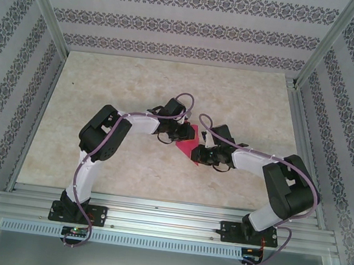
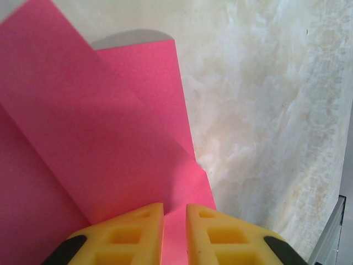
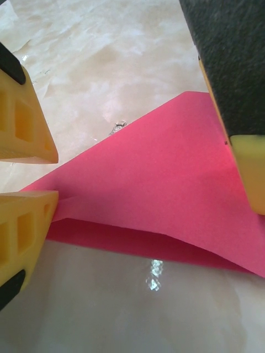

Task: Fold a paper plane with a square sheet of paper (fold left side to right side)
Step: Fourth fold the wing at the center of the table.

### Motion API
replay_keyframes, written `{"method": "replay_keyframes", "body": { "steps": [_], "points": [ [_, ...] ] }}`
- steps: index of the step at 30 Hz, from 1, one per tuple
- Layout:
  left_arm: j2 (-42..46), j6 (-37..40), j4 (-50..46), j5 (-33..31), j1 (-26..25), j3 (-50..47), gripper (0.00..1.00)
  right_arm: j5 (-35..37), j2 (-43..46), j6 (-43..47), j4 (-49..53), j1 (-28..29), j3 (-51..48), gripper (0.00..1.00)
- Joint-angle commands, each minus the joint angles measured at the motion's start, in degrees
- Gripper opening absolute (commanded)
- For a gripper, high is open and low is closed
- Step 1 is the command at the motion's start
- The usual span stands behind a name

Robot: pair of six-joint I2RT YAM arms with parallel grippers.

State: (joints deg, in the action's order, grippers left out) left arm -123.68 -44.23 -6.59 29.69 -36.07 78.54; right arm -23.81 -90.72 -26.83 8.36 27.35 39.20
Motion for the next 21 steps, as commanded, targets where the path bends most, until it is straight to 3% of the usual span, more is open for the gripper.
{"method": "replay_keyframes", "body": {
  "steps": [1,13,21],
  "points": [
    [-2.4,1.44,-3.37,-2.36,-0.47,0.07,0.2,1.57,-0.88,1.63,1.28,-0.15,-0.79,0.2],
    [-2.47,1.64,-3.5,-2.49,-0.4,-0.06,0.2,1.64,-2.02,1.19,4.21,-0.24,-2.16,0.14],
    [-2.59,2.12,-4.2,-3.33,-0.41,0.12,0.2,-0.51,-1.07,-3.81,3.47,-1.76,-7.23,0.1]
  ]
}}
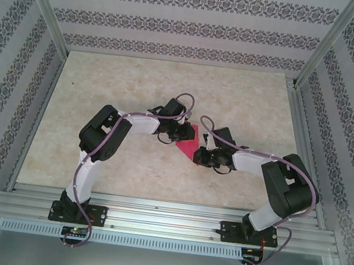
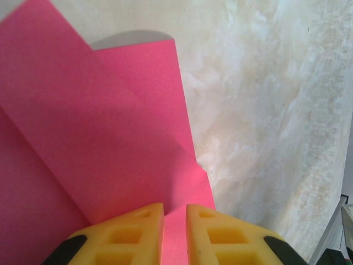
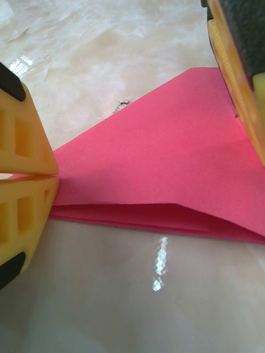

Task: Fold a paper plane with a square sheet of paper (fold left side to right side)
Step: Fourth fold the wing at the center of the table.

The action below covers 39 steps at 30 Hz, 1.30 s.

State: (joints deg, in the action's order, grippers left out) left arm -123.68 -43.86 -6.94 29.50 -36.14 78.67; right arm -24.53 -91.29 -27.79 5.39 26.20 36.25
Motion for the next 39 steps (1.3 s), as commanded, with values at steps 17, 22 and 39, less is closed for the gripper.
{"method": "replay_keyframes", "body": {
  "steps": [17,22,39],
  "points": [
    [-2.85,2.19,-4.65,-3.73,-0.36,0.16,0.2,-2.89,5.25,-10.0,4.82,-0.44,-14.49,0.09],
    [-3.06,2.32,-4.79,-3.68,-0.34,0.25,0.2,-2.38,7.46,-9.33,8.47,-0.02,-14.63,0.09],
    [-2.66,2.17,-4.4,-3.04,-0.6,0.25,0.2,-3.25,19.12,-9.15,13.85,-0.79,-1.36,0.13]
  ]
}}
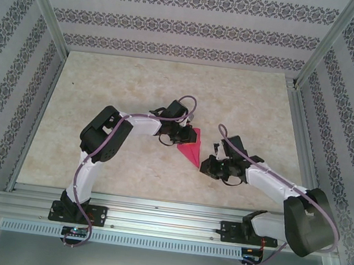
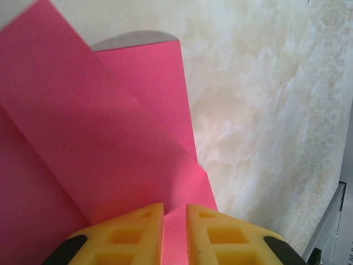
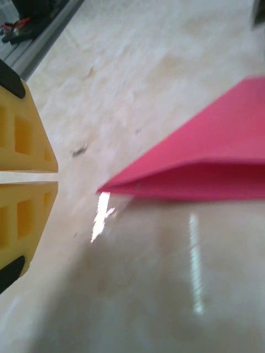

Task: Fold a paper plane with a square sheet of paper (fold left side to right side)
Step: Fourth fold the wing at the center of the table.

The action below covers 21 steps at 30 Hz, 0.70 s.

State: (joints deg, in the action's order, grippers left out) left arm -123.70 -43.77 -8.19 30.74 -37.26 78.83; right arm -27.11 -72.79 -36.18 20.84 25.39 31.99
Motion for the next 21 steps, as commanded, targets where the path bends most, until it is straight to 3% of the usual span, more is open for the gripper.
{"method": "replay_keyframes", "body": {
  "steps": [1,12,21],
  "points": [
    [-2.61,2.09,-3.21,-4.24,0.54,0.09,0.2,-0.3,-0.08,-0.73,-2.46,0.1,3.51,0.13],
    [-2.26,2.16,-3.3,-3.95,0.5,0.36,0.2,2.1,-14.81,1.44,-6.91,0.63,6.77,0.12],
    [2.69,4.04,-4.75,-2.46,1.56,1.22,0.26,8.52,-19.65,1.47,-0.23,-0.16,5.31,0.09]
  ]
}}
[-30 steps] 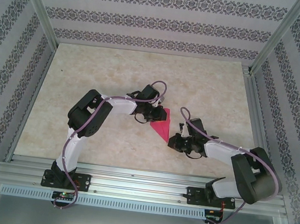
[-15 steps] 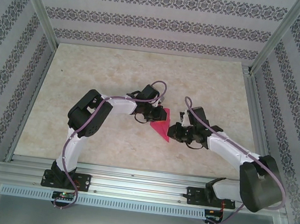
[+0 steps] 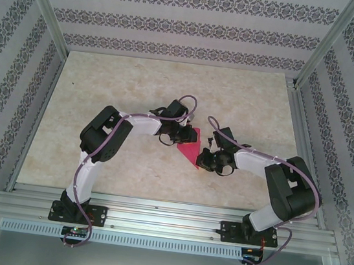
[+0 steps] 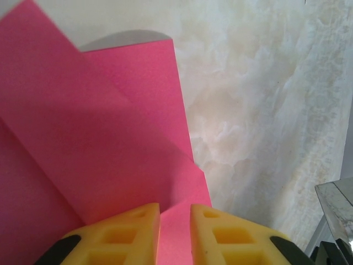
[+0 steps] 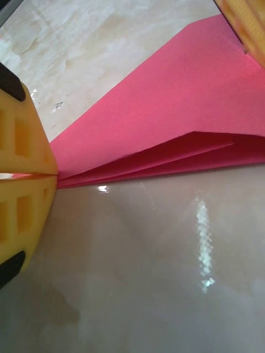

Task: Fold a paper plane with a square sheet of paper (fold left side to right side)
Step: Fourth fold the wing at the center of the table.

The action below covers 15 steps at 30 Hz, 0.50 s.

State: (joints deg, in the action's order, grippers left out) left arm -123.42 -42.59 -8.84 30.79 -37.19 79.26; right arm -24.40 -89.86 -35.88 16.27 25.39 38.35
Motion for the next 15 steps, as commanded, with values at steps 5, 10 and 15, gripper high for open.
{"method": "replay_keyframes", "body": {
  "steps": [5,10,15],
  "points": [
    [10.11,6.64,-7.06,-3.31,1.68,-0.17,0.33,5.63,-3.39,-0.09,4.38,-0.42,-1.96,0.08],
    [16.41,7.18,-5.16,-2.92,0.54,-6.79,0.31,6.96,-3.46,0.19,5.57,-0.34,-1.13,0.07],
    [15.27,3.91,0.11,-0.2,-3.33,-9.65,0.26,7.84,-4.35,0.7,6.06,-0.34,-0.82,0.06]
  ]
}}
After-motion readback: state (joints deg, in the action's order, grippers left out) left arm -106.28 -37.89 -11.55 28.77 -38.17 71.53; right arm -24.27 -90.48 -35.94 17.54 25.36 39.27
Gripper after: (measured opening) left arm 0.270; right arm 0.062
